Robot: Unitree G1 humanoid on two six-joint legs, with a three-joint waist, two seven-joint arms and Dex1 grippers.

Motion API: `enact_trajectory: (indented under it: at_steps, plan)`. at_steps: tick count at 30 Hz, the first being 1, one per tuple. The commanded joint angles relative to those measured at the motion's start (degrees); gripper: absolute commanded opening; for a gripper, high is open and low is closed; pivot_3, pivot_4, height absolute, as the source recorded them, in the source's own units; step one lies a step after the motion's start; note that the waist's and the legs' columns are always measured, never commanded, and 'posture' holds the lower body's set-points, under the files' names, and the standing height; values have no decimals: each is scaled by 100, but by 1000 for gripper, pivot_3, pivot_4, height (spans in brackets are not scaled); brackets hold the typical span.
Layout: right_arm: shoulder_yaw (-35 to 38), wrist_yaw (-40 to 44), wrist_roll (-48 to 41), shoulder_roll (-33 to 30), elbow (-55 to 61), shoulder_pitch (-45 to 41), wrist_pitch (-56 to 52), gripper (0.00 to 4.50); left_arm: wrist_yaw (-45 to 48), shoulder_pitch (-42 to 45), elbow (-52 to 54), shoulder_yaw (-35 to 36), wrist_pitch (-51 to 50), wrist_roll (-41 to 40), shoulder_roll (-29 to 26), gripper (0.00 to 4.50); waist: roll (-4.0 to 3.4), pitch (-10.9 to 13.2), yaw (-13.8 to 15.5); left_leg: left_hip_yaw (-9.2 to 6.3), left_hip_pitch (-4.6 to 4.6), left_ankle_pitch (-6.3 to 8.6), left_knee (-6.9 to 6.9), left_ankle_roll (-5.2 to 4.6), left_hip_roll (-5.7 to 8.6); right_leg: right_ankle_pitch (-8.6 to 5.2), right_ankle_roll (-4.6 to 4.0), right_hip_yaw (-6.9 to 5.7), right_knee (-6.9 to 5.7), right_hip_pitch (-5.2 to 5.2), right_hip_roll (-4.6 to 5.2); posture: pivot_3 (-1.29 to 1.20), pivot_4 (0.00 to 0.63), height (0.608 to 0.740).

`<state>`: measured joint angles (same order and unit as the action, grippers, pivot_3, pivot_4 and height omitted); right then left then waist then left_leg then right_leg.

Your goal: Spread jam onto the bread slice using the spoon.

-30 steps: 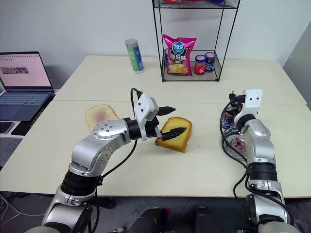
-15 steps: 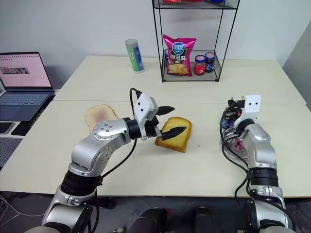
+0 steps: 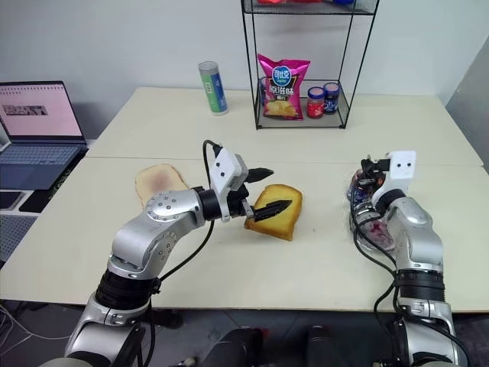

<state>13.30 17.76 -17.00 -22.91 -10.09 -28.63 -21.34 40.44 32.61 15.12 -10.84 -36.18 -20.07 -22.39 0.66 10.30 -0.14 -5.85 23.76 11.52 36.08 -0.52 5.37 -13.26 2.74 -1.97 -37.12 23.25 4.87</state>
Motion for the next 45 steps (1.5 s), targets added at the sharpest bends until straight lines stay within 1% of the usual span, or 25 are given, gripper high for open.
enact_trajectory:
  at_steps: [1,7,13,20,22,28,32,40,45]
  plan:
    - [69,92,-23,-187,135,-52,-167,15,-70,55,77,149,94,25,-25,4500,0,0,1,0,0,0,0,0,0,0,0,0,0,0,0,0,150,740]
    - [96,238,-85,-389,466,46,-432,15,-107,68,40,151,136,53,-34,4500,0,0,7,0,1,0,0,0,0,0,0,0,1,0,0,0,150,740]
    - [123,422,-245,-657,1119,313,-1028,15,-119,92,-15,159,167,67,-37,4500,0,0,15,-1,3,0,0,-1,1,0,1,-1,3,0,2,0,150,740]
    - [213,401,-423,-814,1525,452,-1573,15,-91,140,-114,159,247,107,-24,4500,0,0,13,-3,3,0,0,-1,0,-1,1,-3,3,0,2,0,150,740]
    - [298,306,-487,-774,1544,444,-1709,15,-87,157,-148,153,271,117,-16,4500,1,0,14,-1,3,0,0,-1,0,-1,1,-2,4,0,3,0,150,740]
    - [793,-205,-889,-331,1299,118,-2051,15,-89,198,-219,129,333,137,16,4500,0,0,13,-3,3,0,0,-1,0,-1,1,-3,3,0,3,0,150,740]
    - [1246,-725,-1229,34,996,-385,-2235,15,-86,224,-265,112,389,171,30,4500,0,0,5,-1,3,0,0,-1,0,0,1,-1,2,1,3,0,150,740]
    - [1608,-1063,-1511,87,801,-627,-2451,15,-85,172,-274,129,445,184,7,4500,0,0,3,1,5,1,-3,-1,2,0,0,0,3,4,3,0,150,740]
    - [1830,-1277,-1788,77,910,-672,-2721,15,-78,180,-296,127,451,195,21,4500,0,0,2,1,4,0,-1,-2,0,0,0,-1,0,4,2,0,150,740]
